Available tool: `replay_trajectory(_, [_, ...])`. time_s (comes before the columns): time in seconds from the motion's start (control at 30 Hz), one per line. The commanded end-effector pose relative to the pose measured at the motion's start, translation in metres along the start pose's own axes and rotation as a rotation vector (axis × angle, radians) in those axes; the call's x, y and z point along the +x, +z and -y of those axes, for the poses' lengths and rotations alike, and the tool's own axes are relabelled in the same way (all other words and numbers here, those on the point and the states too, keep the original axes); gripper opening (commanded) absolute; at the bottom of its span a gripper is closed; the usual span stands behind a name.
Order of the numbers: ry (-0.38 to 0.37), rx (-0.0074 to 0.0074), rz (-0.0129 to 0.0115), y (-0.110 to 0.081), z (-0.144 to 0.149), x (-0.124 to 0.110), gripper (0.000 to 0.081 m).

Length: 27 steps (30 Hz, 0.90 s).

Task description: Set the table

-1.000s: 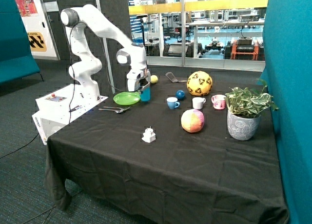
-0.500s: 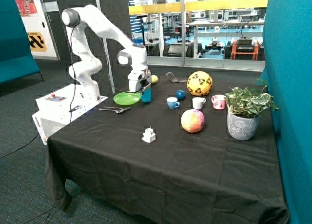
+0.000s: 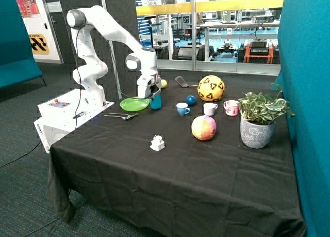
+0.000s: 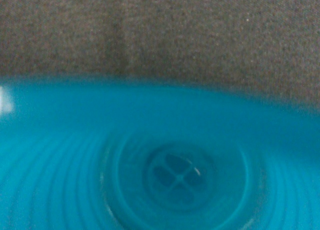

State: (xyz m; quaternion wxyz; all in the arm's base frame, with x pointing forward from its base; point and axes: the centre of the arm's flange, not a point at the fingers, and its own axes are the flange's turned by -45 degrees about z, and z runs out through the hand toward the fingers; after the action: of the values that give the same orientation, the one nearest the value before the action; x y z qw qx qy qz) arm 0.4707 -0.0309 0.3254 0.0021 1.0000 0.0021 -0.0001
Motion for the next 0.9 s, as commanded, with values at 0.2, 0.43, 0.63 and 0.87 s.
replay_trajectory(0.2, [-0.012,0.0042,-0.0002,0.0035,-0.0009,-0.002,0.0574])
replay_trajectory(0.43, [-0.018,0.0042,-0.0002,0.0034,-0.001,-0.003,0.0586])
replay_trajectory(0.63, [-0.018,0.0042,-0.0002,0.0043,-0.0016,-0.0051,0.0596])
replay_trajectory(0.87, [-0.02,0.0042,-0.0002,0.0039,-0.003,-0.006,0.0606])
